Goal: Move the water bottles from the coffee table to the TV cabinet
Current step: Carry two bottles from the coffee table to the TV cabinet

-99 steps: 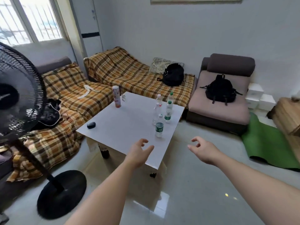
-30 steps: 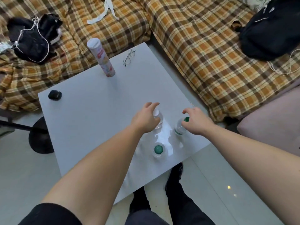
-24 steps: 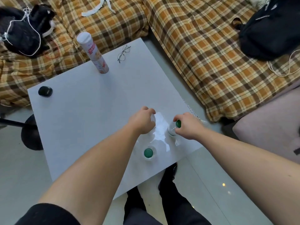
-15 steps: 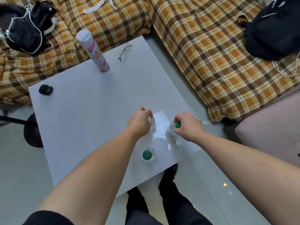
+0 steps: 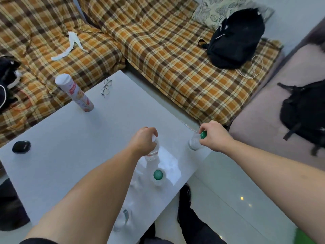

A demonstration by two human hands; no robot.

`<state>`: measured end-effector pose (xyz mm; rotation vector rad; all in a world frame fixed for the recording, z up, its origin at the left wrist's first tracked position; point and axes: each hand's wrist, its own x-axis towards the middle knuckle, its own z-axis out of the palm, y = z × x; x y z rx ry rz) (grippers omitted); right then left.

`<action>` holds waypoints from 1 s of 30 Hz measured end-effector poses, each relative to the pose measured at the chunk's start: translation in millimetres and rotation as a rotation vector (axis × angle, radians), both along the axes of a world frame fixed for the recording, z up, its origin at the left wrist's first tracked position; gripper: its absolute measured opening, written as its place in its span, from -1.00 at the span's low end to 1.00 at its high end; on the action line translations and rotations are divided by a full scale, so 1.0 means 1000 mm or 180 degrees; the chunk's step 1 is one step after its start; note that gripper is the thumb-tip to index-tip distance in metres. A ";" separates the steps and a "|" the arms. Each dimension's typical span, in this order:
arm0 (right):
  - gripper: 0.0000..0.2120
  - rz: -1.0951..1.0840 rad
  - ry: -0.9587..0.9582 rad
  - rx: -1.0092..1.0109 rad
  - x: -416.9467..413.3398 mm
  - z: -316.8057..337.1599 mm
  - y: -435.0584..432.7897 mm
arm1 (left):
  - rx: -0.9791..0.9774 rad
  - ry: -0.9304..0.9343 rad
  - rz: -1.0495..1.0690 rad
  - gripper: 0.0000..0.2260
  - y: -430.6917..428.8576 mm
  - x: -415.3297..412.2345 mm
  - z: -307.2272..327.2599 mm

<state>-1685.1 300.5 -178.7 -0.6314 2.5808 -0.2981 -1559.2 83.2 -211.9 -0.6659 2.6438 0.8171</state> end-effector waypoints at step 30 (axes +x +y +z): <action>-0.85 -0.3888 0.0907 -0.0033 0.498 0.136 0.437 | 0.0067 0.0993 -0.3684 -0.80 0.458 0.165 0.147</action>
